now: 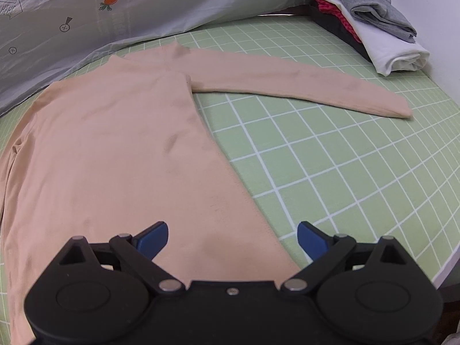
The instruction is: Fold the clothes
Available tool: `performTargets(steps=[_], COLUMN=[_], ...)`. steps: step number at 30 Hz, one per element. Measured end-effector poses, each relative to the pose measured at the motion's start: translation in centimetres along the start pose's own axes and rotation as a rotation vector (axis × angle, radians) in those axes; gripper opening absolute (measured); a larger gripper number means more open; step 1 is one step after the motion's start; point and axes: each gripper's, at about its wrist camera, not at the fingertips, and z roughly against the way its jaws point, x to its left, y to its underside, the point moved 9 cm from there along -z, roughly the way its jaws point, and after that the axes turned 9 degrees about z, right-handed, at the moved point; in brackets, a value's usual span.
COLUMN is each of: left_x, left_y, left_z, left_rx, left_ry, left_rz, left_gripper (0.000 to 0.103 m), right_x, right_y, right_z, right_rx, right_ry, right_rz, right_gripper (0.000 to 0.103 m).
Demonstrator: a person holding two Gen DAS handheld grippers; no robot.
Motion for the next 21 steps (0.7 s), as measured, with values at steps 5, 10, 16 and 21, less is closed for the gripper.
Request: performTargets(steps=[5,10,16,21], left_x=[-1.7,-8.0,-20.4,-29.3], left_y=[-0.5,-1.5,0.2,5.8], left_z=[0.3,2.7,6.8,10.5], left_rx=[0.005,-0.066,-0.090,-0.011], left_ry=[0.019,0.119,0.347,0.576], left_rz=[0.026,-0.032,-0.214,-0.367], left_gripper=[0.012,0.012,0.011,0.038], right_x=[-0.7,-2.6,-6.4,-9.2], right_y=[-0.1,-0.4,-0.7,-0.9], right_z=[-0.3,-0.8,-1.3,-1.7], right_rx=[0.003,0.005,0.005,0.005], right_ry=[-0.009,-0.014,0.002,0.014], right_rz=[0.014,-0.004,-0.058,-0.102], right_gripper=[0.097,0.097,0.097,0.097])
